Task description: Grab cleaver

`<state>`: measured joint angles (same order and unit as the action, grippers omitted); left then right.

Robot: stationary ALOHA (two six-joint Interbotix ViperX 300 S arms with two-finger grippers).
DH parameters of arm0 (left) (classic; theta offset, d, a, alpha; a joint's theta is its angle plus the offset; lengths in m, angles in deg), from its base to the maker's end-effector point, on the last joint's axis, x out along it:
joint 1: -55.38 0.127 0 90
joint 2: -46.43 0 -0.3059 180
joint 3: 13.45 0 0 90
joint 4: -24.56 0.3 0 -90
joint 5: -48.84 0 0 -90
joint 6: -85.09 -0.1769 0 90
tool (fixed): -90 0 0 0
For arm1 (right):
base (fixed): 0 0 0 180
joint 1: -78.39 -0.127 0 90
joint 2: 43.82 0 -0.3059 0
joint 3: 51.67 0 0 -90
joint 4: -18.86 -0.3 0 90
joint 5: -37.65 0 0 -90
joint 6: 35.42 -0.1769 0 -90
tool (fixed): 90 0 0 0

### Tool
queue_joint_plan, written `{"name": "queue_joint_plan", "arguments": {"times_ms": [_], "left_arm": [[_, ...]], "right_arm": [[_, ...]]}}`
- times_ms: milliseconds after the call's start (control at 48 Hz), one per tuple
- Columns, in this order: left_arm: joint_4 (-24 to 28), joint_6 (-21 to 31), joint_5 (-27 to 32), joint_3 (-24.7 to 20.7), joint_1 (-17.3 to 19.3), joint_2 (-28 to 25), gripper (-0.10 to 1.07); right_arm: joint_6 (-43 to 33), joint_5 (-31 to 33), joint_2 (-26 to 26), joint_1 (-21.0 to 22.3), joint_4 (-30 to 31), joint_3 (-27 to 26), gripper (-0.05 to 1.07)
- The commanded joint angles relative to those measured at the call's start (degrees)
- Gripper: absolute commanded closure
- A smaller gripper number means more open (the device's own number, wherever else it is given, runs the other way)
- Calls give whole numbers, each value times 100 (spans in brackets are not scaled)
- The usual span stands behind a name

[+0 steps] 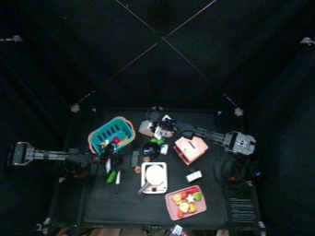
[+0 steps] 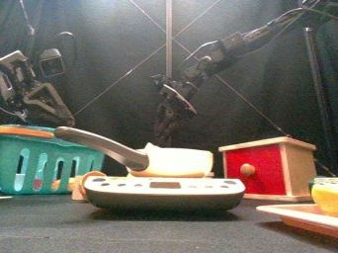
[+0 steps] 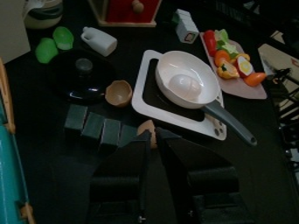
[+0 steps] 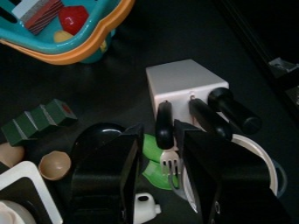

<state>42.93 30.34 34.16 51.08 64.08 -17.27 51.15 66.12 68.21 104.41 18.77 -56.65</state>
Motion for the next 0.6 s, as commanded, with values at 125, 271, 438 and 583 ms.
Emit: {"name": "queue_joint_plan", "arguments": {"times_ms": [125, 271, 438, 583], "left_arm": [[-9, -9, -18, -62, 18, -9, 39], [-9, -9, -18, -70, 18, -9, 39], [0, -9, -18, -70, 18, -9, 39], [0, -9, -18, -70, 18, -9, 39]], "right_arm": [[-18, -114, -132, 35, 9, -149, 43], [-26, -114, -123, 35, -9, -149, 52], [-35, -97, -123, 44, 0, -141, 54], [-35, -88, -132, 44, 9, -132, 54]]}}
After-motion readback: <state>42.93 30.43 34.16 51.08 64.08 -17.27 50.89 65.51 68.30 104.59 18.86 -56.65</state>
